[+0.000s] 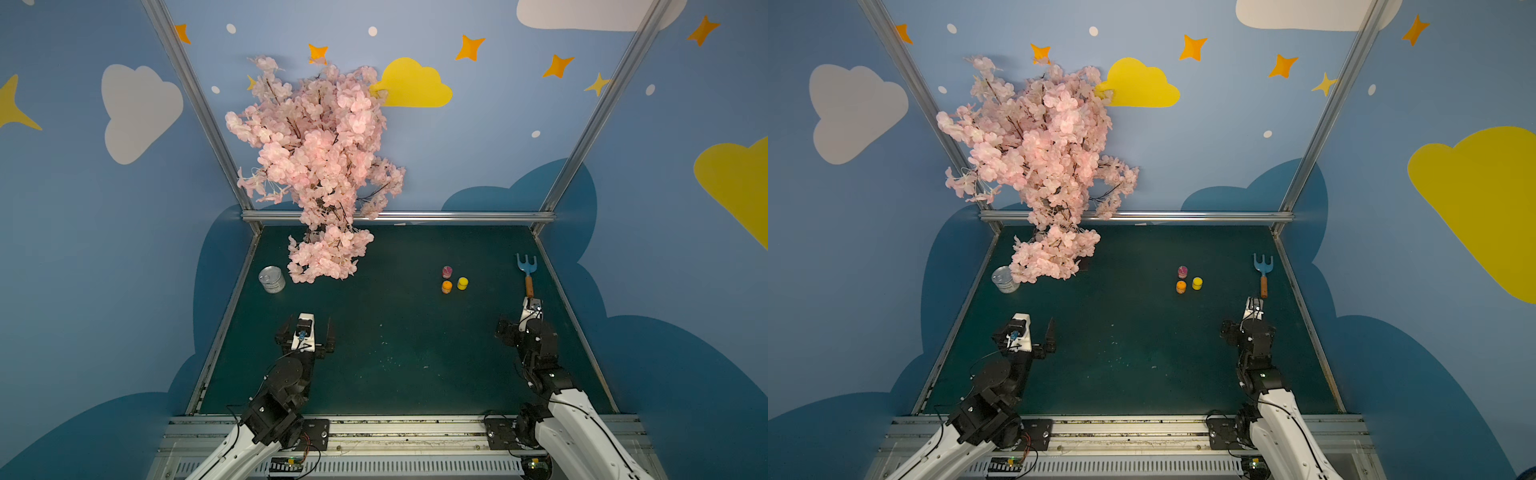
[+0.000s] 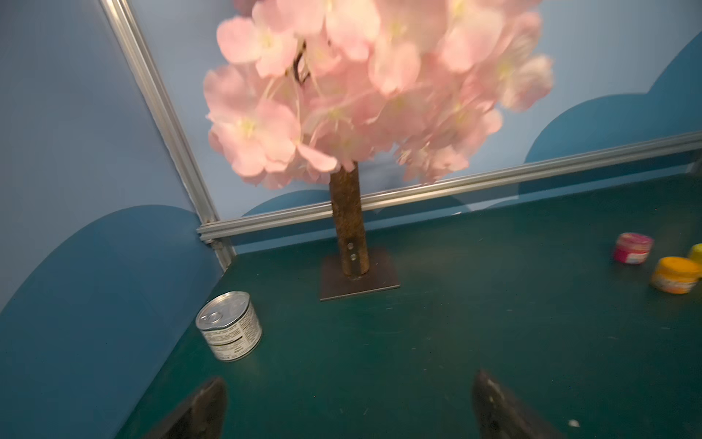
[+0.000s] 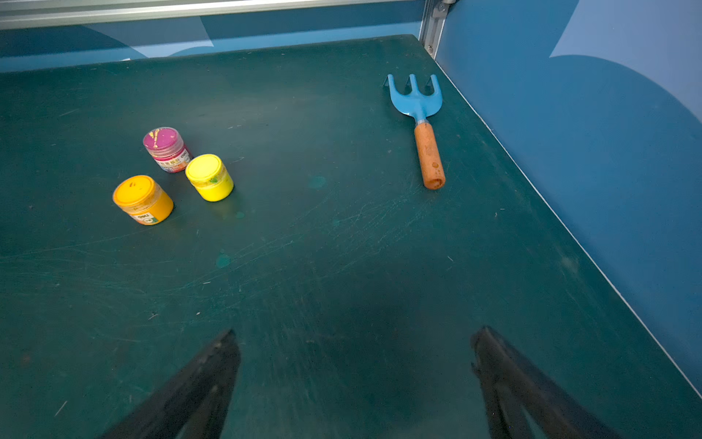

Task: Close the paint jar lid
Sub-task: Reset both arms

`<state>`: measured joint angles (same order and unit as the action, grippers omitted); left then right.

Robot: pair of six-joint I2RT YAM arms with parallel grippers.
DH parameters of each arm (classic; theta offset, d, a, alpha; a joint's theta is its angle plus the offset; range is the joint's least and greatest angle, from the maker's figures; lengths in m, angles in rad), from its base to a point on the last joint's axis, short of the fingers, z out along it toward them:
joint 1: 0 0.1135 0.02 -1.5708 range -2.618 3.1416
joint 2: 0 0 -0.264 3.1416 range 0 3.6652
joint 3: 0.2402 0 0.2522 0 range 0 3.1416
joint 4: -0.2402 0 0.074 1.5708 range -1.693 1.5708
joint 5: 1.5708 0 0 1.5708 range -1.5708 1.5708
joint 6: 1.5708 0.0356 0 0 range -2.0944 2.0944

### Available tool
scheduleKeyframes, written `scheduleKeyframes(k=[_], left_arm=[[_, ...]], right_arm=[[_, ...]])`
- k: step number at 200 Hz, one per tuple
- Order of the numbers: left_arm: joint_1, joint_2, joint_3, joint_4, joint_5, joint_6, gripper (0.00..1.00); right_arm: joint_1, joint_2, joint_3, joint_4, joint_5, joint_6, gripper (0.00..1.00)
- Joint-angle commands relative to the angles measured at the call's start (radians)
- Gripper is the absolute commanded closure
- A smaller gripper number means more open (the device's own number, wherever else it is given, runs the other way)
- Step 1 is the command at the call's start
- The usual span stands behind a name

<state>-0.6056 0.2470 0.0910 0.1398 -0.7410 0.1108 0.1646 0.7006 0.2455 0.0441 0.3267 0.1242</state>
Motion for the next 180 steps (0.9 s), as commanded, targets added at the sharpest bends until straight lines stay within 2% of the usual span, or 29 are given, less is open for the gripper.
scheduleKeyframes(k=[1, 15, 30, 49, 80, 98, 106, 122, 128, 142, 180], left_arm=[[0.175, 0.169, -0.048, 0.192, 0.120, -0.090, 0.00], [0.352, 0.315, -0.047, 0.280, 0.240, -0.201, 0.00], [0.521, 0.477, -0.002, 0.321, 0.367, -0.293, 0.00], [0.639, 0.724, 0.058, 0.466, 0.471, -0.348, 0.00], [0.655, 1.021, 0.211, 0.573, 0.575, -0.226, 0.00], [0.654, 1.162, 0.188, 0.795, 0.625, -0.198, 0.00], [0.651, 1.225, 0.190, 0.863, 0.678, -0.166, 0.00], [0.646, 1.310, 0.252, 0.821, 0.747, -0.129, 0.00], [0.646, 1.327, 0.274, 0.803, 0.760, -0.121, 0.00], [0.646, 1.311, 0.284, 0.749, 0.764, -0.124, 0.00], [0.643, 1.297, 0.301, 0.701, 0.765, -0.123, 0.00]], right_arm=[[-0.008, 0.096, -0.001, 0.162, 0.004, -0.022, 0.03], [-0.014, 0.201, 0.005, 0.247, 0.006, -0.038, 0.03], [-0.015, 0.295, 0.086, 0.193, 0.013, -0.077, 0.03], [-0.029, 0.423, 0.145, 0.260, -0.006, -0.109, 0.03], [-0.031, 0.555, 0.190, 0.390, -0.136, -0.158, 0.04], [-0.039, 0.617, 0.179, 0.520, -0.162, -0.186, 0.03], [-0.054, 0.651, 0.197, 0.511, -0.172, -0.173, 0.04], [-0.064, 0.750, 0.204, 0.578, -0.206, -0.179, 0.04], [-0.069, 0.786, 0.221, 0.584, -0.205, -0.168, 0.03], [-0.115, 0.774, 0.240, 0.523, -0.294, -0.155, 0.03], [-0.111, 0.771, 0.233, 0.535, -0.288, -0.158, 0.03]])
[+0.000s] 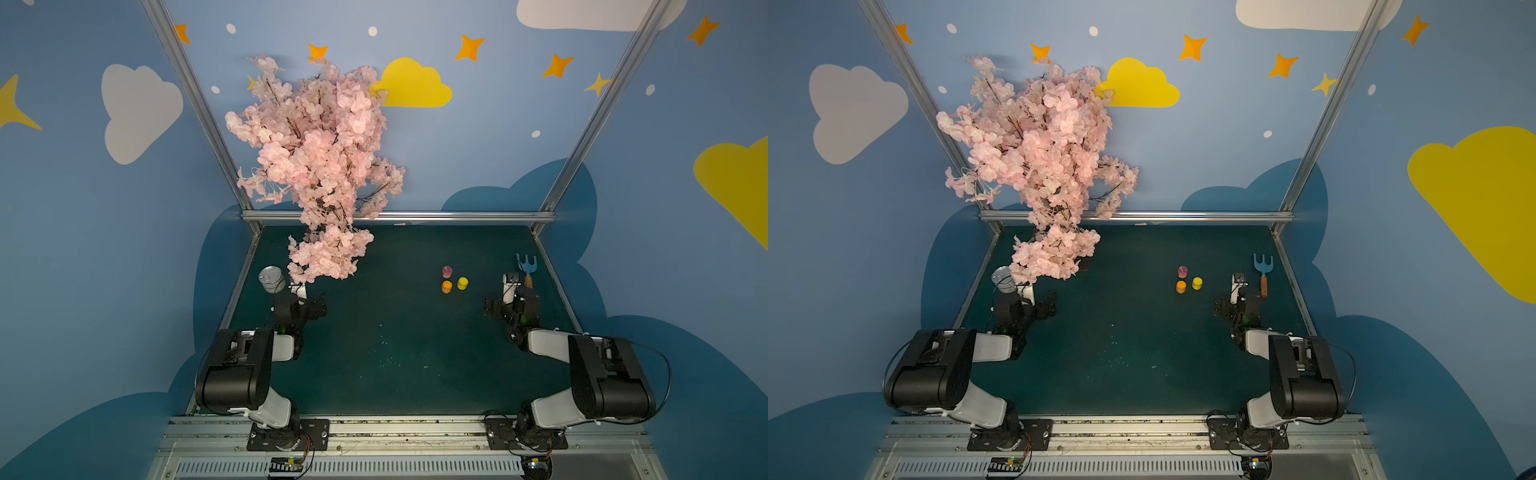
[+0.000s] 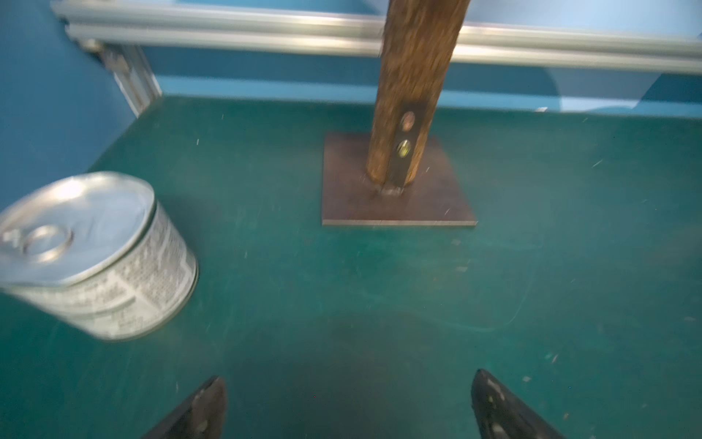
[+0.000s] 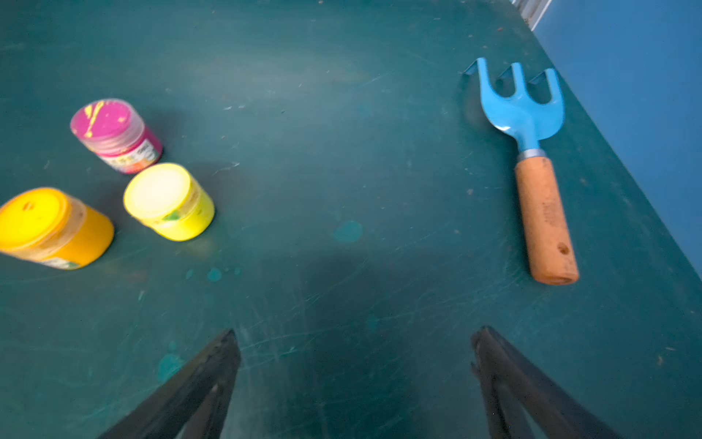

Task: Close the paint jar lid
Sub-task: Reset both arms

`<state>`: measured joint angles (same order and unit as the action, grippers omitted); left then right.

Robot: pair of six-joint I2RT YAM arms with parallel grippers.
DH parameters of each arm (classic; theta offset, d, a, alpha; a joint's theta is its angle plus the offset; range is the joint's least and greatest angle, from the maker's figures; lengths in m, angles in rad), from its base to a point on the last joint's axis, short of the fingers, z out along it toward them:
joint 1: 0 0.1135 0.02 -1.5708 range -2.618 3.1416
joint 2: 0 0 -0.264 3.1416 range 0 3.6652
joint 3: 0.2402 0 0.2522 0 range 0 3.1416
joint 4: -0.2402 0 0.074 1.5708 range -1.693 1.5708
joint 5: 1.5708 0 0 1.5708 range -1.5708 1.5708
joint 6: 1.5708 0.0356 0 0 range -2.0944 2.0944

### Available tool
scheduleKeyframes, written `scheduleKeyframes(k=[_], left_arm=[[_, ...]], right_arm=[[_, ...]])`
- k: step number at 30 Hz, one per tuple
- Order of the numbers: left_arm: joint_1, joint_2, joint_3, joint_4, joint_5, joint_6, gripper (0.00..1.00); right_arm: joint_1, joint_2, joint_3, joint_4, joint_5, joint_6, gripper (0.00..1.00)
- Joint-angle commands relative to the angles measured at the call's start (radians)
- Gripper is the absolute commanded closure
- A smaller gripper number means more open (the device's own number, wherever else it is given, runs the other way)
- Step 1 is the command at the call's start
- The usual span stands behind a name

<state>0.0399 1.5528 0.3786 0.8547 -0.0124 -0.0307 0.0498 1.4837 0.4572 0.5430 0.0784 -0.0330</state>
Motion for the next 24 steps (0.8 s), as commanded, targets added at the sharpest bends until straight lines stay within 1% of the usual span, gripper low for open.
scheduleKeyframes(k=[1, 3, 6, 17, 19, 20, 21, 22, 23, 24], left_arm=[[-0.002, -0.009, 0.014, -0.016, 0.037, 0.018, 0.00], [-0.006, -0.014, 0.014, -0.027, 0.035, 0.025, 0.00], [-0.037, -0.017, -0.021, 0.036, 0.013, 0.054, 0.00], [-0.040, -0.019, -0.021, 0.035, 0.003, 0.055, 0.00], [-0.044, -0.017, -0.025, 0.046, -0.014, 0.054, 0.00], [-0.044, -0.018, -0.029, 0.055, -0.063, 0.032, 0.00], [-0.041, -0.031, -0.052, 0.078, -0.169, -0.022, 0.00], [-0.026, -0.040, -0.093, 0.136, -0.223, -0.068, 0.00], [0.003, -0.043, -0.148, 0.232, -0.179, -0.091, 0.00], [0.015, -0.034, -0.176, 0.291, -0.161, -0.097, 0.00]], right_arm=[[0.004, -0.012, 0.021, 0.036, -0.039, -0.001, 0.03], [0.003, -0.011, 0.021, 0.037, -0.039, 0.000, 0.03], [0.003, -0.013, 0.021, 0.034, -0.038, 0.000, 0.03], [0.004, -0.011, 0.022, 0.034, -0.037, 0.000, 0.03], [0.004, -0.011, 0.023, 0.034, -0.037, -0.001, 0.03], [0.002, -0.015, 0.018, 0.041, -0.026, 0.005, 0.03], [-0.001, -0.023, 0.001, 0.059, 0.045, 0.045, 0.03], [-0.008, -0.040, -0.028, 0.093, 0.091, 0.076, 0.03], [-0.008, -0.064, -0.069, 0.136, 0.127, 0.092, 0.03], [-0.006, -0.080, -0.103, 0.193, 0.154, 0.104, 0.03]])
